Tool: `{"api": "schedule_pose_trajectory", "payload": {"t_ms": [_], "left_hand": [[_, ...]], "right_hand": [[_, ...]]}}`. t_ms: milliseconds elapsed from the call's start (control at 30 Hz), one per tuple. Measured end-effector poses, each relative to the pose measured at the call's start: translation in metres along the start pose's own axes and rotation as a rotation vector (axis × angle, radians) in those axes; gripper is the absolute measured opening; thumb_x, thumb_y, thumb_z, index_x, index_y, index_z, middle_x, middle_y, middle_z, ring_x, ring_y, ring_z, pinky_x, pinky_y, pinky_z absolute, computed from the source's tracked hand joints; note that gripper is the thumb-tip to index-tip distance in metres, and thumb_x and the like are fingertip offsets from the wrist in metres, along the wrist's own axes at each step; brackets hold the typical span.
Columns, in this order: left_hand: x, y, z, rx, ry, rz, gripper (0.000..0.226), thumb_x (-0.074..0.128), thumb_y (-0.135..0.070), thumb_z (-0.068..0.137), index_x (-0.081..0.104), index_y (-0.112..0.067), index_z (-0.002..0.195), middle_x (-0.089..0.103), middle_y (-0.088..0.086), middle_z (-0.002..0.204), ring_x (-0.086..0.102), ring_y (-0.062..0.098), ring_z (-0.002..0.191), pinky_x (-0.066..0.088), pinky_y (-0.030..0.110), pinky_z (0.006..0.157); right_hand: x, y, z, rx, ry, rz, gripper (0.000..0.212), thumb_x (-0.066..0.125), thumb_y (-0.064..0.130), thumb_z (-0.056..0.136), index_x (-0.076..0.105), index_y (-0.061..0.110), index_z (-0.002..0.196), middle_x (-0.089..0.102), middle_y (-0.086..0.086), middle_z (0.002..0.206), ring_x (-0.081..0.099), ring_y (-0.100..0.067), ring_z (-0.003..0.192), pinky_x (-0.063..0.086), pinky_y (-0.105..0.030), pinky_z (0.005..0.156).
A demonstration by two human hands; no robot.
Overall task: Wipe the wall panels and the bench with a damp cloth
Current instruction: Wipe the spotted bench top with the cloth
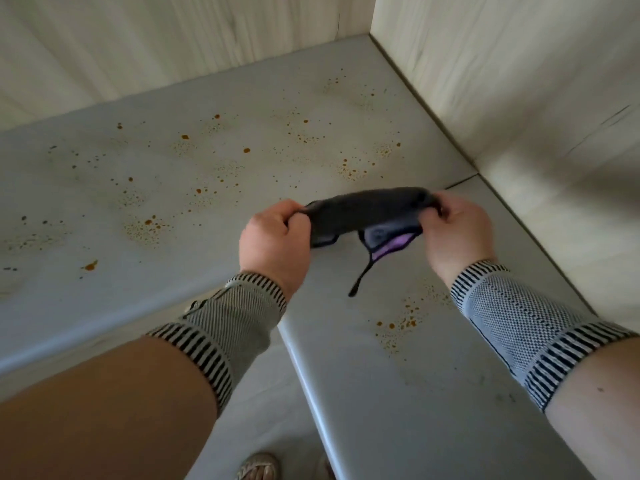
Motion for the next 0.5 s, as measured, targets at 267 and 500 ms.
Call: {"api": "schedule_pose_trajectory", "payload": {"t_ms": [267,500], "left_hand": [[0.058,0.082,-0.068,0.136,0.737,0.765,0.032,0.044,-0.027,0.097,0.067,-0.03,0.119,0.05,-0.009,0.136,0.046,0.015,0.125,0.04,0.034,0.108],[-0.003,0.13,-0.046,-0.231,0.323,0.596,0.034,0.048,-0.017,0.097,0.054,-0.022,0.13,0.041,-0.002,0.141,0.05,0.021,0.118,0.044,0.035,0.096]], "right_hand": [[0.035,-0.034,-0.045,0.084,0.29,-0.251,0.04,0.042,0.027,0.096,0.055,0.005,0.066,0.054,-0.012,0.062,0.057,-0.03,0.061,0.044,-0.031,0.052],[0.132,0.023,-0.159,-0.66,0.963,-0.651,0.043,0.03,0.042,0.098,0.055,0.023,0.069,0.064,0.006,0.102,0.05,-0.02,0.102,0.034,-0.045,0.107]]}}
Point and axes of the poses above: each hand's wrist, its own z-axis towards the middle knuckle, its own x-axis out of the palm, y = z × x, the point moved 9 cm from there along z, towards the middle knuckle
